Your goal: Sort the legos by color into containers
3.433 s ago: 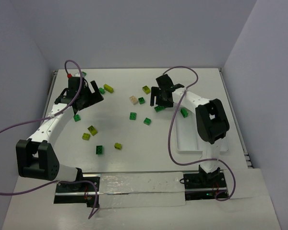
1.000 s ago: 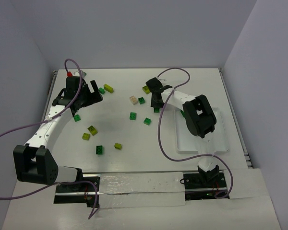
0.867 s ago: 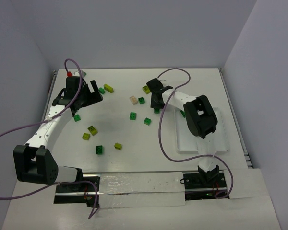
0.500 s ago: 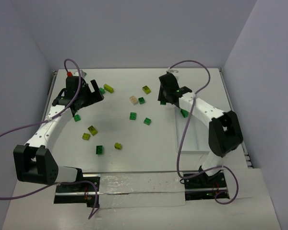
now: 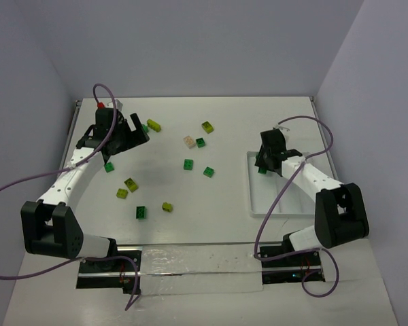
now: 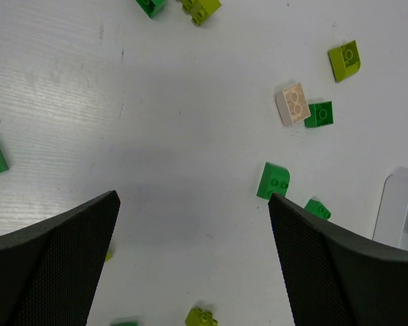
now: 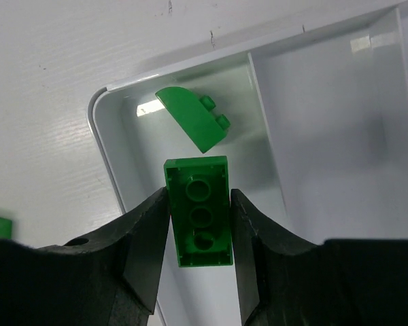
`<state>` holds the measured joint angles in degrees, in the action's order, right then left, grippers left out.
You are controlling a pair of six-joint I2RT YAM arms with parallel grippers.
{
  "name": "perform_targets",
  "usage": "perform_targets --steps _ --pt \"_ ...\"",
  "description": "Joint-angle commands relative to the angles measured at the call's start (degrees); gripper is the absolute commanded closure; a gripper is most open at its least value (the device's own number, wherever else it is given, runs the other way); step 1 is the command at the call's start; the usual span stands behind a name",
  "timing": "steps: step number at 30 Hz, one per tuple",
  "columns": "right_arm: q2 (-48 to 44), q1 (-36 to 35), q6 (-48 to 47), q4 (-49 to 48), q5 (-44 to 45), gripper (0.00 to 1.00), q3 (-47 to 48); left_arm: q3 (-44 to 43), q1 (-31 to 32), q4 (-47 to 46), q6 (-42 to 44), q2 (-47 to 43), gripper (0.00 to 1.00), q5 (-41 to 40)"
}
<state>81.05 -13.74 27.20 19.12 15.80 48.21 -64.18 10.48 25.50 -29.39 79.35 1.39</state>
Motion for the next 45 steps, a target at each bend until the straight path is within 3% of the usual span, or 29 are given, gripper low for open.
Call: perform_targets --steps 1,3,9,14,20,23,38,45 --pt "0.95 -0.34 0.30 -3.20 -0.29 0.44 1.39 -0.33 0.41 -2.43 -0.40 -0.61 0.01 0.71" --pt "0.69 -2.31 -0.13 -2.44 1.48 0.36 2.66 -0.33 0.41 -2.38 -0.40 -0.69 0.01 0.54" --pt "4.14 -11.46 -0.77 1.13 6.25 0.36 12.16 -0.68 0.41 -1.95 -0.67 -0.60 0.01 -0.07" --pt "11.51 -19.72 -3.47 2.85 2.87 0.34 18.77 -0.54 0.50 -1.45 -0.44 -1.28 0.01 -0.45" --pt "18.51 -24.90 -2.78 3.86 -4.54 0.15 23.27 0.19 0.59 -2.11 -0.75 -1.14 0.01 0.35" --pt "22.91 -25.79 -2.51 5.63 -6.46 0.13 26.35 0.20 0.76 -2.20 -0.93 -1.04 0.01 0.28" --pt "31.58 -27.15 9.66 6.92 3.94 0.12 29.81 1.06 0.77 -2.64 -1.07 -0.89 0.01 0.58" --pt "29.99 -27.84 13.11 6.87 8.16 0.29 26.58 0.81 0.77 -2.21 -0.32 -0.94 0.01 -0.55"
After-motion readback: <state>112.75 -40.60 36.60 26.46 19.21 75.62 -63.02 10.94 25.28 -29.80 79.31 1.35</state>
